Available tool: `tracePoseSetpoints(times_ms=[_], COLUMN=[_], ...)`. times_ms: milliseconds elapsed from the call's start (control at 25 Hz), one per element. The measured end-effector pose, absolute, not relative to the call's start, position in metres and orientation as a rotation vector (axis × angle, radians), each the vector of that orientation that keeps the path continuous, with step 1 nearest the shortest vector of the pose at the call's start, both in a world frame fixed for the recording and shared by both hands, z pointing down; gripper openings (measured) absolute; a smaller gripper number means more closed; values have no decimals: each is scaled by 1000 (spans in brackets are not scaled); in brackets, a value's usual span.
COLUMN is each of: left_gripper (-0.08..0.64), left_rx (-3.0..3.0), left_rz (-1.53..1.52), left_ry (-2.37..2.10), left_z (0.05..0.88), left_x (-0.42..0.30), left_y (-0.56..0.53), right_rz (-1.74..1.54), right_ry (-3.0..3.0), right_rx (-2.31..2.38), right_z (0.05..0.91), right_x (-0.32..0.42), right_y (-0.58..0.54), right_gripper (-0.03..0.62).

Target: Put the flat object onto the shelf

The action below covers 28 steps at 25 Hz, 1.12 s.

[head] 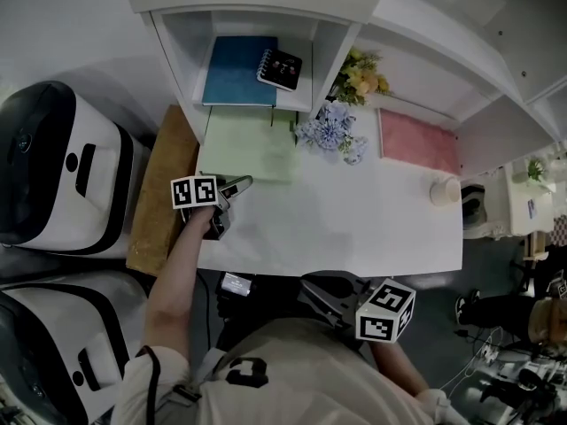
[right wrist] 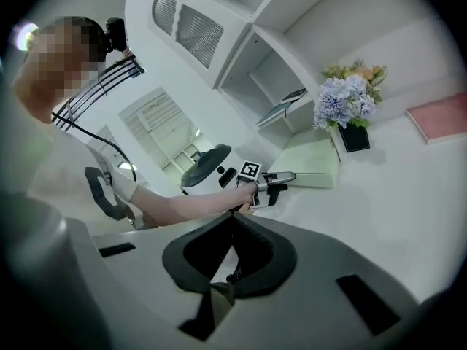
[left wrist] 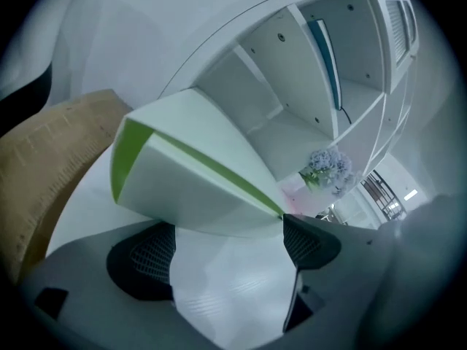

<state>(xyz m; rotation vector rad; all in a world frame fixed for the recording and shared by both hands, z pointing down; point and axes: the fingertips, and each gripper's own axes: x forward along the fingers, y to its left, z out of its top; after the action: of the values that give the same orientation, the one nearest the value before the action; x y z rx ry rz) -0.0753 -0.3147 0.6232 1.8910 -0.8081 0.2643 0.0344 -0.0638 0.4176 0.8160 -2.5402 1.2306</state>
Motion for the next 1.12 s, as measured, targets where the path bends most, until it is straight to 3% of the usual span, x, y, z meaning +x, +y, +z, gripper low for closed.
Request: tracePoseSetpoints(times_ms=[640, 1120], left_gripper=[474, 473], left_rx=[1862, 2203], left_rz=[460, 411], left_ry=[-943, -758], left_z=[627, 530], left_x=[-88, -86], left_y=[-308, -252], right_rz=[1225, 1146], right_ry=[-2546, -2588], right_rx=[822, 810], right_z=[417, 401], right_x=[30, 7], right_y=[-60, -60], right_gripper=[21, 21])
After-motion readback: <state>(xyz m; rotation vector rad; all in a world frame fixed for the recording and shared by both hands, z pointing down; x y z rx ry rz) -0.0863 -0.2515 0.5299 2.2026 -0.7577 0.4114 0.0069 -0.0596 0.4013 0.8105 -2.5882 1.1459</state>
